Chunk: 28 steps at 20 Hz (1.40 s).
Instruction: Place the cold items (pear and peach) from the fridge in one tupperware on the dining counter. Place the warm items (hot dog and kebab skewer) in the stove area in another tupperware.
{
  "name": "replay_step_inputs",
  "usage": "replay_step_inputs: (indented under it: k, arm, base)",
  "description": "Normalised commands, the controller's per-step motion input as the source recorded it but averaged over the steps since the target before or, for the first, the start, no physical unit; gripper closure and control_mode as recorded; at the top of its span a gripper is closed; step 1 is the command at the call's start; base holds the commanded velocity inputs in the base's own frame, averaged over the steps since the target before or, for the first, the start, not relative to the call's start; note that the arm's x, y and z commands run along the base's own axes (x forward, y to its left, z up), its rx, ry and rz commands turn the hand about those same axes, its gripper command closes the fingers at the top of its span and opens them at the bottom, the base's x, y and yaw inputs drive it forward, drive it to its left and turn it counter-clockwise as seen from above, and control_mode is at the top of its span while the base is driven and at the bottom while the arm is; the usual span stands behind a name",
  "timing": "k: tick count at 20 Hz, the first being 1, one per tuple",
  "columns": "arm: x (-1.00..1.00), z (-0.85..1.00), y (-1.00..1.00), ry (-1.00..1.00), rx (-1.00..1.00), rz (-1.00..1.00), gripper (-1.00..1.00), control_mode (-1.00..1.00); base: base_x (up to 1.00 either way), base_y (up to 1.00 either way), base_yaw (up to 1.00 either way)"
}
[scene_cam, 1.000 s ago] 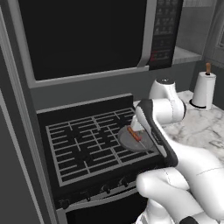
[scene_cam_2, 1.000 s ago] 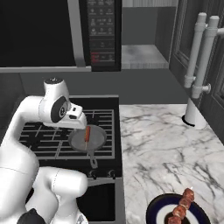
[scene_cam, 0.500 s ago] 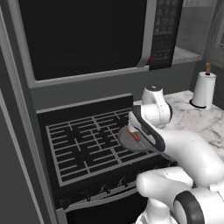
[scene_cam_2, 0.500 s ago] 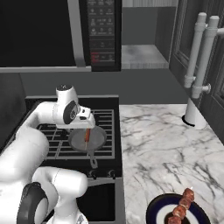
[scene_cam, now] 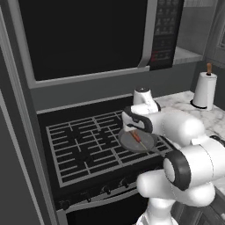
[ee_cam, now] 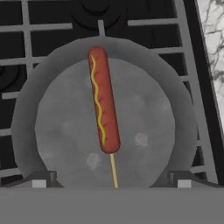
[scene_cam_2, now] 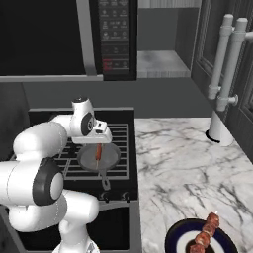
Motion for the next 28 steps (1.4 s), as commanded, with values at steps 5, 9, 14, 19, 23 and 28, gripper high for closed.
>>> replay_step_inputs:
  k: [5, 9, 14, 19, 23, 28]
  arm:
    - [0.07, -0.34, 0.00, 0.04, 0.00, 0.00, -1.00, -1.00]
    - [-0.11, -0.54, 0.00, 0.00, 0.00, 0.00, -1.00, -1.00]
    - [-0.14, -0.53, 0.00, 0.00, 0.00, 0.00, -1.00, -1.00]
    - [0.01, -0.36, -0.03, 0.03, 0.00, 0.00, -1.00, -1.00]
    - [0.03, -0.32, -0.07, 0.03, 0.00, 0.00, -1.00, -1.00]
    - [0.00, -0.19, 0.00, 0.00, 0.00, 0.00, -1.00, -1.00]
  base:
    - [0.00, 0.00, 0.00]
    - [0.00, 0.00, 0.00]
    - [0.00, 0.00, 0.00]
    - [0.00, 0.00, 0.00]
    - [0.00, 0.00, 0.00]
    - [0.00, 0.00, 0.00]
